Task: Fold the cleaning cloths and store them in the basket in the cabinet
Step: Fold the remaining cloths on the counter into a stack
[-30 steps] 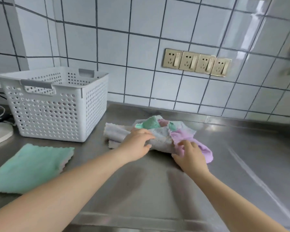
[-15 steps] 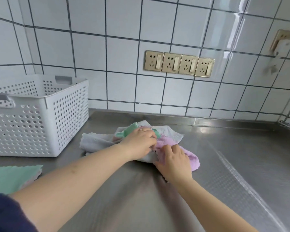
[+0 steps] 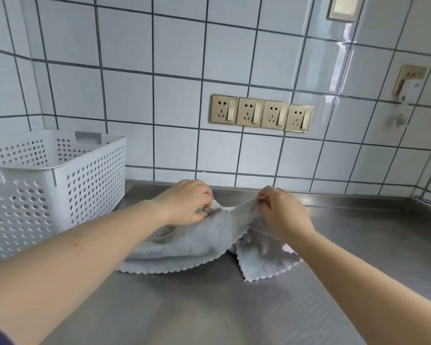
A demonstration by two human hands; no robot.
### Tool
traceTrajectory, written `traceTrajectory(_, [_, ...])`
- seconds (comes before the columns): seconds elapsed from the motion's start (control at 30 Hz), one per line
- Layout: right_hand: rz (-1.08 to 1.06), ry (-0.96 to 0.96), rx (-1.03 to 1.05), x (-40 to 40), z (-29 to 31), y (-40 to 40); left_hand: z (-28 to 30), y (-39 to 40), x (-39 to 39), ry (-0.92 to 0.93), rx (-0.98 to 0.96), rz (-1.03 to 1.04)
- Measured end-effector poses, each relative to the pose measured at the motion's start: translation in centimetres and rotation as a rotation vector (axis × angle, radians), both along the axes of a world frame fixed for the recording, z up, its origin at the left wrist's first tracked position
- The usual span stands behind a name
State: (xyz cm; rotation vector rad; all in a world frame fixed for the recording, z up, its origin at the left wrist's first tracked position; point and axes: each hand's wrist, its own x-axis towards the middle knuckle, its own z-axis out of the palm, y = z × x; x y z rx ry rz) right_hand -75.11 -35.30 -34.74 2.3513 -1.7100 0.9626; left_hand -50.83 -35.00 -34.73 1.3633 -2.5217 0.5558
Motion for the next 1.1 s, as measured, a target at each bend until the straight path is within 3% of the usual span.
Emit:
traceTrajectory(0.27, [-0.088,-0.065,-0.068,-1.5,7.8,-4.3,4.1,-2.5,2.5,0.305,0.11,0.255])
traceTrajectory(0.43, [-0.066,0.003,-0.119,0.1,10.5,-4.7,5.5,-2.6,-0.8,0.632,0.245,0.087])
traceTrajectory(0.6, [-0.071,0.033,-0.194,1.1,13.0,-4.9,6.6,-2.9,-4.6,0.661,0.275,0.014])
traceTrajectory(0.8, [-0.11,0.089,-0.211,1.3,16.1,-4.7,9.0,-1.8,-7.1,0.95,0.224,-0.127])
traceTrajectory(0.87, [-0.125,0.089,-0.205,1.4,17.0,-4.3,9.8,-1.4,-7.0,0.937,0.263,-0.108])
traceTrajectory(0.97, [-0.106,0.102,-0.198,1.5,18.1,-3.7,10.9,-1.1,-6.3,0.775,0.208,0.003])
traceTrajectory(1.1, [-0.093,0.127,-0.196,2.3,18.9,-3.2,12.5,0.1,-6.0,0.969,0.26,0.005])
